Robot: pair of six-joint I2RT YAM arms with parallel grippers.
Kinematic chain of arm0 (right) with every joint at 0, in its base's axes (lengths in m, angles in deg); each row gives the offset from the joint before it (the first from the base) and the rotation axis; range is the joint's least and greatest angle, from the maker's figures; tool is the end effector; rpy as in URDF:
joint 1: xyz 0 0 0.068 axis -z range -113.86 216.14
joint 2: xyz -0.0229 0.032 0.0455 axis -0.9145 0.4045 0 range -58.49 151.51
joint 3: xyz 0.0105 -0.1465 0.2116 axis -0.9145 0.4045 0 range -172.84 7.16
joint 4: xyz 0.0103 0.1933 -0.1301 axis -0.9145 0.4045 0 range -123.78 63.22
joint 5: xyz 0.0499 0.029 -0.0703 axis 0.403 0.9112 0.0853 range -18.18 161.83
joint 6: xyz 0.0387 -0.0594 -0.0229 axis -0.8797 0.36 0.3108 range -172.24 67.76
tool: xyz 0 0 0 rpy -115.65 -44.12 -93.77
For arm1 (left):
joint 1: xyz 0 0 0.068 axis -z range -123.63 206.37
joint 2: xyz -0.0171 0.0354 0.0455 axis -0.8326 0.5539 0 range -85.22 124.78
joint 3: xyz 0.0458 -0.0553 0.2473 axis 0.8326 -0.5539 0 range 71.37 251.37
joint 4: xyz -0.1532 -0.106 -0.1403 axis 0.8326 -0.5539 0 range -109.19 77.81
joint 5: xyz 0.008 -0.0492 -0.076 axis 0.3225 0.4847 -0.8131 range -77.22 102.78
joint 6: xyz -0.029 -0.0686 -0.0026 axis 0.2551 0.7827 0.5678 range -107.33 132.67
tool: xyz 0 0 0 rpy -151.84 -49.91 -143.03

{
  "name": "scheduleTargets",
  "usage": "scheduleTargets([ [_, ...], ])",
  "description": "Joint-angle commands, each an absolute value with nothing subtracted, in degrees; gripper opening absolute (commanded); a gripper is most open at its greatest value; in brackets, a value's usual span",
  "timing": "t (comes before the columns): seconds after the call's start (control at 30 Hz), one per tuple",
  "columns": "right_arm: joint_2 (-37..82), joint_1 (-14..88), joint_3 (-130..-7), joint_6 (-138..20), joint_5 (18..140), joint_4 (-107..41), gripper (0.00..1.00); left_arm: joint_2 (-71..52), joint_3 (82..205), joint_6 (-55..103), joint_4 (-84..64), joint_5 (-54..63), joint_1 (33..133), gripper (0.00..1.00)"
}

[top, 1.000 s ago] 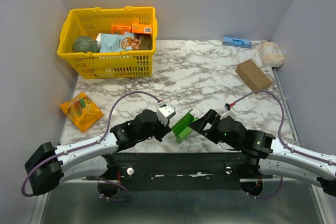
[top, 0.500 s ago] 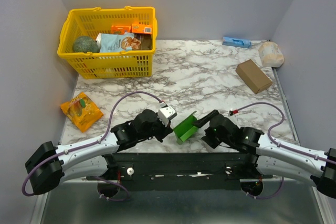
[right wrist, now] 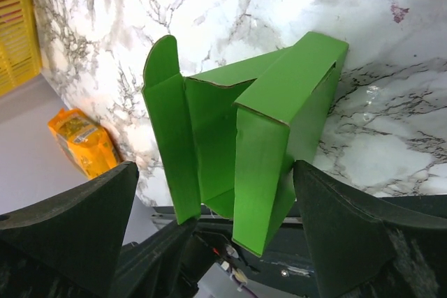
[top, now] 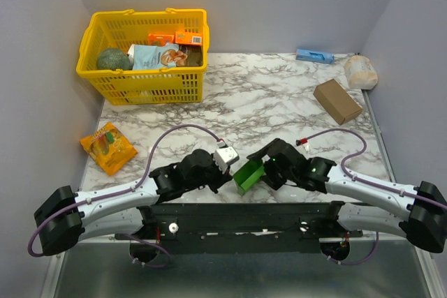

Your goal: Fold the paper box

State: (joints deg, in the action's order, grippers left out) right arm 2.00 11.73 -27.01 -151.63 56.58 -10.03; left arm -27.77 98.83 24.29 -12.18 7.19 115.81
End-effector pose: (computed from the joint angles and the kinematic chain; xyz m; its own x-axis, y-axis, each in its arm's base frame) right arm 0.1316 0.1555 0.1851 -0.6044 0.7911 -0.0942 0.5523 0.5012 0.6661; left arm 0.1068 -0.1928 0.1993 -0.4301 0.3341 -0.8387 0.8303 0.5111 -0.2222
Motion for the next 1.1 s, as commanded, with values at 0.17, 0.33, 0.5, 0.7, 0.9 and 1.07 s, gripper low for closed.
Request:
scheduleTargets([
  [0.17,4.97,12.79,-32.48,-149.19,58.03,-2.41,1.0,-27.92,101.95,18.21,-14.47,12.34,121.93,0.0],
  [0.33,7.08,13.4,-36.61,-142.69,57.76,2.42,1.0,-24.41,104.93,15.84,-17.37,15.76,125.26,0.0],
  [0.5,9.54,14.02,-38.02,-138.47,58.29,3.84,0.98,-22.82,106.43,14.26,-18.25,17.52,126.33,0.0],
  [0.7,11.82,14.11,-37.31,-135.74,58.38,3.84,0.88,-22.64,106.52,13.9,-17.64,17.7,126.24,0.0],
  [0.9,12.88,14.11,-38.19,-133.45,57.32,3.57,0.7,-21.94,106.78,13.73,-17.46,17.87,126.33,0.0],
  [1.07,12.71,14.11,-37.58,-134.24,57.59,3.49,0.57,-21.15,107.14,13.99,-17.55,19.19,126.33,0.0],
])
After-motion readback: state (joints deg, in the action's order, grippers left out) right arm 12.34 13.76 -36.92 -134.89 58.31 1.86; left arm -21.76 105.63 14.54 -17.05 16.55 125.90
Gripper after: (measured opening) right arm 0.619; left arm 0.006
